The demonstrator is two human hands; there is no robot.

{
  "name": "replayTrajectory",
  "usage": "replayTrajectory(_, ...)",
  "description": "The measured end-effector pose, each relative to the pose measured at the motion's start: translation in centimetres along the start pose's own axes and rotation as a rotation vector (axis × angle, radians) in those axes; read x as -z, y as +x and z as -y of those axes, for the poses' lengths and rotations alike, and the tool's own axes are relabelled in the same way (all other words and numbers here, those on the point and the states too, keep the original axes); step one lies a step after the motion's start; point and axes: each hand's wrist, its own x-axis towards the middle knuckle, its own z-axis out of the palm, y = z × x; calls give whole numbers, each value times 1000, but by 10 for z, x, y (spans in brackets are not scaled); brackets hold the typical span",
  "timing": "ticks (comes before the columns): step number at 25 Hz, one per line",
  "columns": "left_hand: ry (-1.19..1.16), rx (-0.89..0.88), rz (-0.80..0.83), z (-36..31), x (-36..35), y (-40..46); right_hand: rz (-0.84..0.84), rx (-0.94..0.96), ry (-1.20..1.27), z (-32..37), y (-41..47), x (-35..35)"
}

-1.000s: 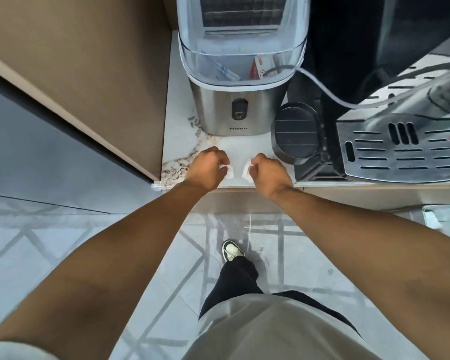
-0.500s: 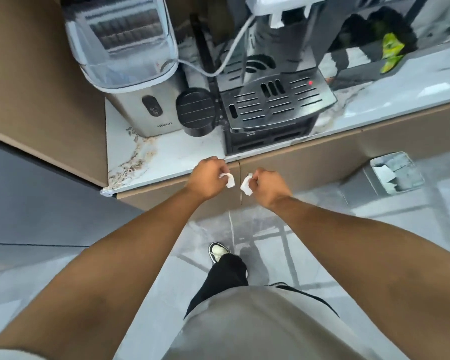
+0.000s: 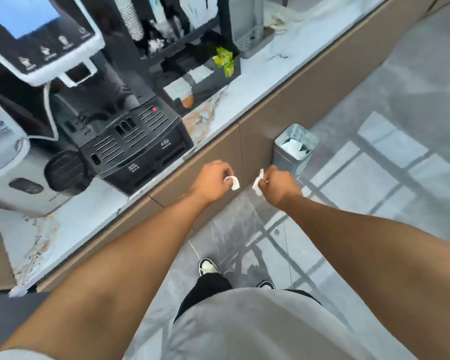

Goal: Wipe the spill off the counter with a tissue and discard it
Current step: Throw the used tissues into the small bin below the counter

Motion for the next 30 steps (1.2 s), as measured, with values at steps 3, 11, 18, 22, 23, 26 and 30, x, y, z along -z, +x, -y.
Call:
replayTrajectory(3, 5, -115, 57, -43, -22, 32, -64, -113, 15, -45, 1, 29)
replayTrajectory(11, 58, -230, 223, -107, -83, 137, -87, -324, 55, -137, 43, 74)
replayTrajectory(18, -10, -203, 311, -135, -116, 269, -21, -455, 11, -186, 141, 117)
replayTrajectory(22, -49, -137, 313, -136, -124, 338, -6, -469, 43, -189, 210, 143)
replayTrajectory(23, -55, -111, 309, -136, -125, 351, -5, -468, 42, -189, 227, 149)
replayTrajectory(26, -87, -41, 308, -136, -135, 379, 13, -434, 50, -194, 269, 161)
replayTrajectory(30, -108, 108, 299, -140, -152, 417, 78, -391, 51, -218, 337, 166)
